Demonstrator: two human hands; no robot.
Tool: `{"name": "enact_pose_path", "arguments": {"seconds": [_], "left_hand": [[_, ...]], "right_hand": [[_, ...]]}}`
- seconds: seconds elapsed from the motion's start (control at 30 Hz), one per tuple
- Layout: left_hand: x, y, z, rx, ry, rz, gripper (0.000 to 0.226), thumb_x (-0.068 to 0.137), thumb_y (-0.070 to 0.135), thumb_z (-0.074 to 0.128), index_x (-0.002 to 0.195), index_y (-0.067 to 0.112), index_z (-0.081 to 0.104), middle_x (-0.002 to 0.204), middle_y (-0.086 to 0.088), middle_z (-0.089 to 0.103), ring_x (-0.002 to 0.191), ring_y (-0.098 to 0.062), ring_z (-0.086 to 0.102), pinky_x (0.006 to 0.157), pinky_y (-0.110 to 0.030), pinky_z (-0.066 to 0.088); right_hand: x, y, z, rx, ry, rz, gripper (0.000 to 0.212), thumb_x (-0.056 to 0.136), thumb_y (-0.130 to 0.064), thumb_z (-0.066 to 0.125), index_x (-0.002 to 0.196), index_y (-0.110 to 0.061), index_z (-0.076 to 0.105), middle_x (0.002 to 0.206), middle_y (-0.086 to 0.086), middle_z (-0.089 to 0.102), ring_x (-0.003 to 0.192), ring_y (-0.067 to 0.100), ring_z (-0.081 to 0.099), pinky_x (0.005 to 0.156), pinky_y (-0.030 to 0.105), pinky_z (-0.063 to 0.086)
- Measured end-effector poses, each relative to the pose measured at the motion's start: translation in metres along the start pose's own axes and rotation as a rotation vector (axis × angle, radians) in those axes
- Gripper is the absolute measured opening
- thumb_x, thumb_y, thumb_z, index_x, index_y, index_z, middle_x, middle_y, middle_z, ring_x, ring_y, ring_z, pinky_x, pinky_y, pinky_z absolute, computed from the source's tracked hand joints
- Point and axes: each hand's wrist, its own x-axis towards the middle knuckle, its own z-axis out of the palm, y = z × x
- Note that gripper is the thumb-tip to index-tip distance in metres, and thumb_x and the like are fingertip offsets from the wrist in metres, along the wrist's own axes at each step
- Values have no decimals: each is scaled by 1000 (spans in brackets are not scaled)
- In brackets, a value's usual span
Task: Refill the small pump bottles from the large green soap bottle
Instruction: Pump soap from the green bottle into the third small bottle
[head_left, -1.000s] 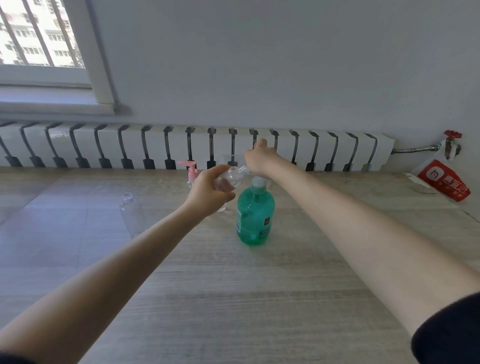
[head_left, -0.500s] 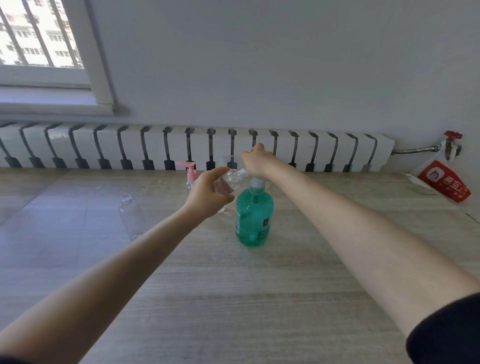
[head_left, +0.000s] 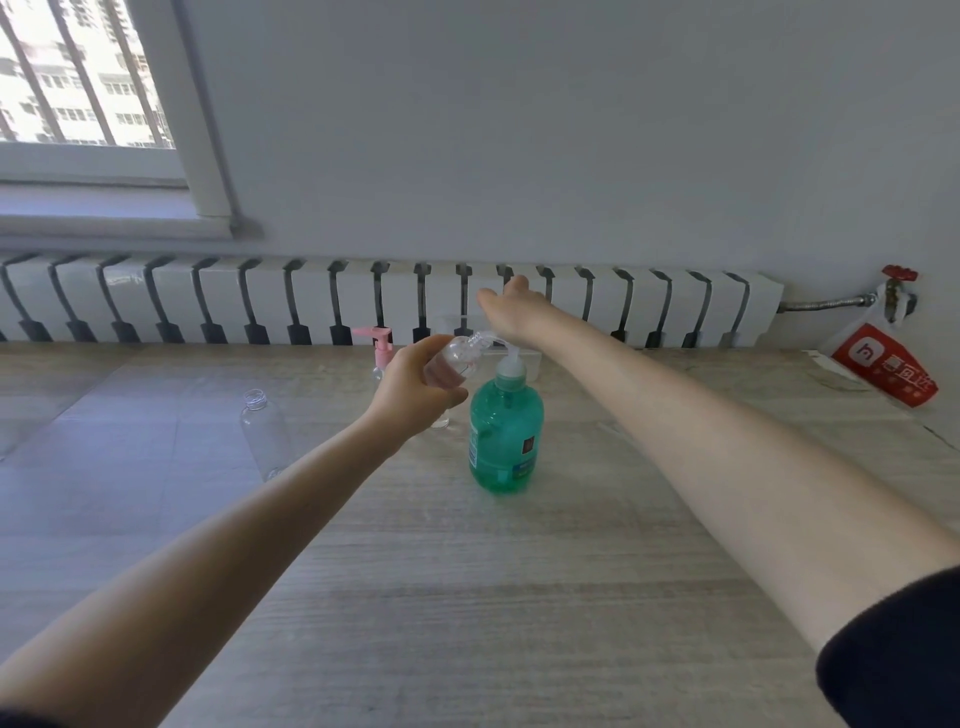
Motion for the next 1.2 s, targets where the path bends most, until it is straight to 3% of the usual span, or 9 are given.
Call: {"name": "enact_pose_path", "arguments": {"seconds": [0.27, 0.73, 0.87, 1.2], "left_hand": [[1, 3, -1, 8, -8, -1, 70, 78, 1, 72, 140, 14, 43, 120, 1, 57, 107, -14, 55, 99, -38, 47], [1, -7, 3, 4, -23, -12, 68, 76, 1, 73, 137, 13, 47, 131, -7, 55, 118, -23, 54, 101, -46, 46], [0, -5, 4, 21, -13, -15, 68, 77, 1, 72, 139, 13, 45, 133, -6, 53, 121, -22, 51, 104, -41, 43], [0, -3, 2, -9, -8, -11, 66, 77, 1, 72, 137, 14, 48, 127, -5, 56, 116, -21, 54, 102, -46, 45]], "right_hand": [[1, 4, 4, -8, -2, -25, 67, 97, -47, 24, 150, -11, 6, 154, 16, 18, 134, 36, 32, 105, 46, 31], [4, 10, 14, -24, -36, -18, 69, 96, -55, 24, 149, -12, 14, 151, 18, 23, 132, 35, 35, 103, 45, 33], [2, 10, 13, -14, -39, -27, 71, 95, -58, 23, 149, -11, 15, 151, 17, 25, 130, 33, 37, 98, 42, 35], [1, 5, 2, 51, -1, -11, 73, 96, -56, 21, 150, -9, 7, 154, 15, 21, 137, 33, 30, 107, 42, 29]]}}
